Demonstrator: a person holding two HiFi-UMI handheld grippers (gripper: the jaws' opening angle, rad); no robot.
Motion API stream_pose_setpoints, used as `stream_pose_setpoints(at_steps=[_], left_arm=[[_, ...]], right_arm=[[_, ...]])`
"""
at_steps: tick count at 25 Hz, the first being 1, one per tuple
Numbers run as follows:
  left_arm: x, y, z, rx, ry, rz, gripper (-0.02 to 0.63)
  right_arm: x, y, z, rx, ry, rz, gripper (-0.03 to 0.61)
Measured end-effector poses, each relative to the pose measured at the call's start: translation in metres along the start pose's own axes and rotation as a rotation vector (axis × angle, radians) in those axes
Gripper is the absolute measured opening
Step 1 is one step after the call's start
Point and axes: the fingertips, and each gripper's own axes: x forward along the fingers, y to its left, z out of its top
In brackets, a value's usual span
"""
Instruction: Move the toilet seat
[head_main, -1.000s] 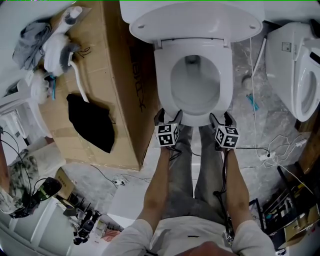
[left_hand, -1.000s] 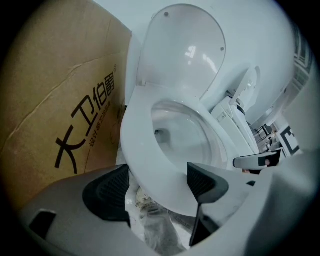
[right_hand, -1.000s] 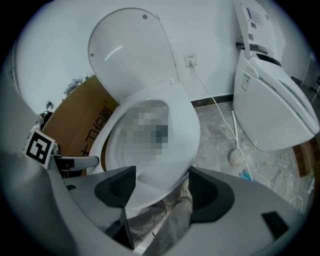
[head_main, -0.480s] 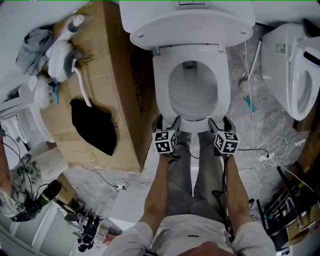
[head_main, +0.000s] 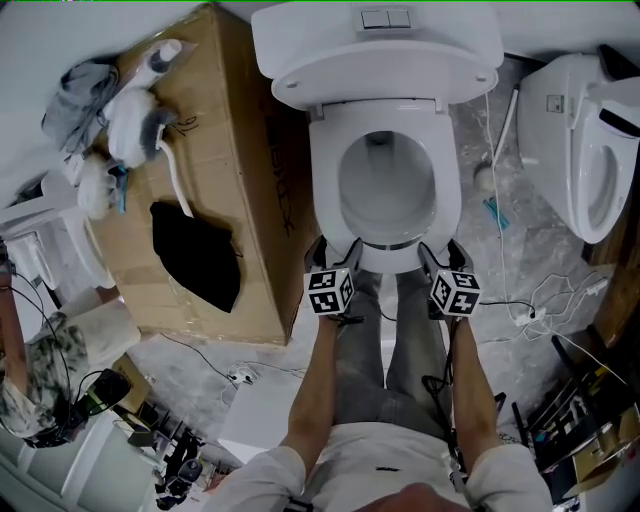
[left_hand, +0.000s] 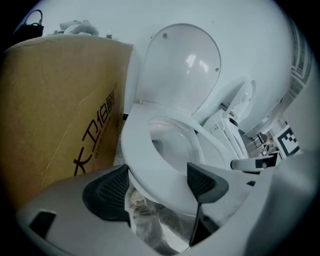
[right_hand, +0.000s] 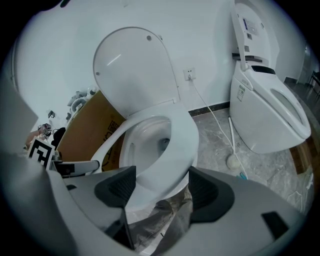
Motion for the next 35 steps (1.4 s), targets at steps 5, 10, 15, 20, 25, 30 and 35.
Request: stream_pose_setpoints(at_steps=[5,10,15,20,25,30,35], left_arm=[[-0.01,-0.004,0.011,-0.014,-0.008,-0.007,0.345],[-0.019,-0.007,0.021,-0.029,-0.016,-0.012,0.345],[-0.026,-0.01,0.03,-0.044,-0.022,-0.017,0.345],[-0.035,-0.015,0.042,-0.059,-0.04,-0.024,0.345],[-0.041,-0.018,0.051,-0.075,-0.058,-0.027,0.345],[-0.048,-0.02,0.061,-0.094,-0.08,-0.033,0.345],[-0.054,-0.024,0.072,-0.113,-0.11,-0.04,0.345]], right_arm=[[-0.011,0.006,0.011,0.018,-0.018,0.003,0.348],[-0.021,0.01,0.022,0.058,-0.047,0.006,0.348],[-0.029,0.015,0.033,0.102,-0.069,0.013,0.348],[-0.039,0.019,0.045,0.129,-0.095,0.02,0.348],[-0.046,0.021,0.054,0.148,-0.111,0.03,0.348],[-0.053,0.025,0.064,0.167,-0.125,0.04,0.348],[-0.06,0.028,0.075,0.177,-0.139,0.049,0.348]])
